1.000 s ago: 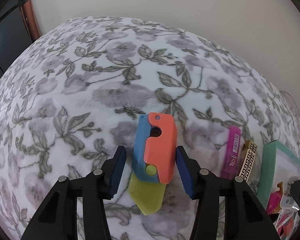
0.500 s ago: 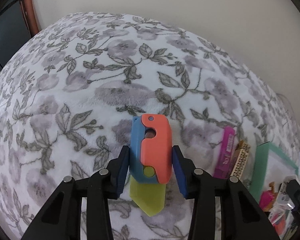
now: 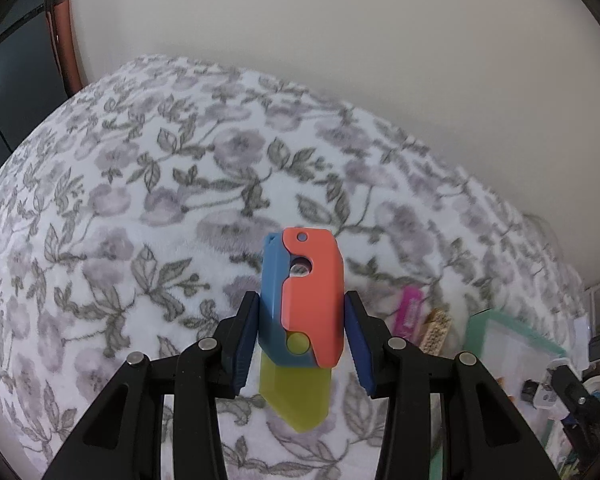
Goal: Organize rigid objects
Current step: 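Carry the folding toy over the tray with the left tool while the right tool carries the white cube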
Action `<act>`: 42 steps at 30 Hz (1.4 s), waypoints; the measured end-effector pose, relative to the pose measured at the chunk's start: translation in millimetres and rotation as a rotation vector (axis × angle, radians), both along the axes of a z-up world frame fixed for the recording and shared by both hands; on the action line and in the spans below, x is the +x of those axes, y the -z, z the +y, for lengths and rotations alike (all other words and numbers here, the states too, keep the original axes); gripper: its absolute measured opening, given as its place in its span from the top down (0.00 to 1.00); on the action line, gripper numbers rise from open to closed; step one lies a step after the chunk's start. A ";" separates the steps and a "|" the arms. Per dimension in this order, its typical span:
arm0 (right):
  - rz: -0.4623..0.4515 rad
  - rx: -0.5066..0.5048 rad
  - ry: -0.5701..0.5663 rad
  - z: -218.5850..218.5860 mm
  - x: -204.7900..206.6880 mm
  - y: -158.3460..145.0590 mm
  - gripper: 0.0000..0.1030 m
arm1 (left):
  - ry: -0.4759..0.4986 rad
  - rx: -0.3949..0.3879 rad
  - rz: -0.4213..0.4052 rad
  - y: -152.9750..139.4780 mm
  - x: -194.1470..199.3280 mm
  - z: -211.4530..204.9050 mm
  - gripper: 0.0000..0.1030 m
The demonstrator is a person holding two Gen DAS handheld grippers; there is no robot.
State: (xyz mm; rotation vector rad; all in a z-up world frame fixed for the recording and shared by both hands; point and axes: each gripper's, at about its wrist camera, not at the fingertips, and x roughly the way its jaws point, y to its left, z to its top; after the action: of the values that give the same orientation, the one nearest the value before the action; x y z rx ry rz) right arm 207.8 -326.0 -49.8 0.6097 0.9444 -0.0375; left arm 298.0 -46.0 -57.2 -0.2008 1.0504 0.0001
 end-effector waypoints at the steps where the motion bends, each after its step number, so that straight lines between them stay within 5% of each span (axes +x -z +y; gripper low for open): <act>1: -0.011 -0.006 0.007 -3.3 -1.9 -4.3 0.48 | 0.003 -0.001 -0.014 -6.1 -0.6 -1.6 0.57; 12: -0.061 -0.096 0.121 -47.3 -25.1 -35.8 0.48 | 0.104 -0.067 -0.152 -66.5 -21.4 -33.1 0.57; 19: -0.061 -0.094 0.205 -85.4 -43.3 -39.6 0.48 | 0.262 -0.106 -0.185 -84.2 -42.1 -87.5 0.57; 32: -0.015 -0.115 0.254 -119.4 -64.0 -27.2 0.48 | 0.510 -0.094 -0.113 -60.5 -75.3 -188.0 0.57; 42: 0.085 -0.115 0.207 -120.7 -57.3 2.1 0.48 | 0.529 -0.043 -0.044 -35.1 -78.0 -210.6 0.57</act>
State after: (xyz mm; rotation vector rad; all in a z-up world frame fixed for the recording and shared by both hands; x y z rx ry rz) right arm 150.5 -446.7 -51.9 0.6009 0.9512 -0.3021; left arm 220.1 -256.6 -22.1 0.0421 1.0341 -0.5023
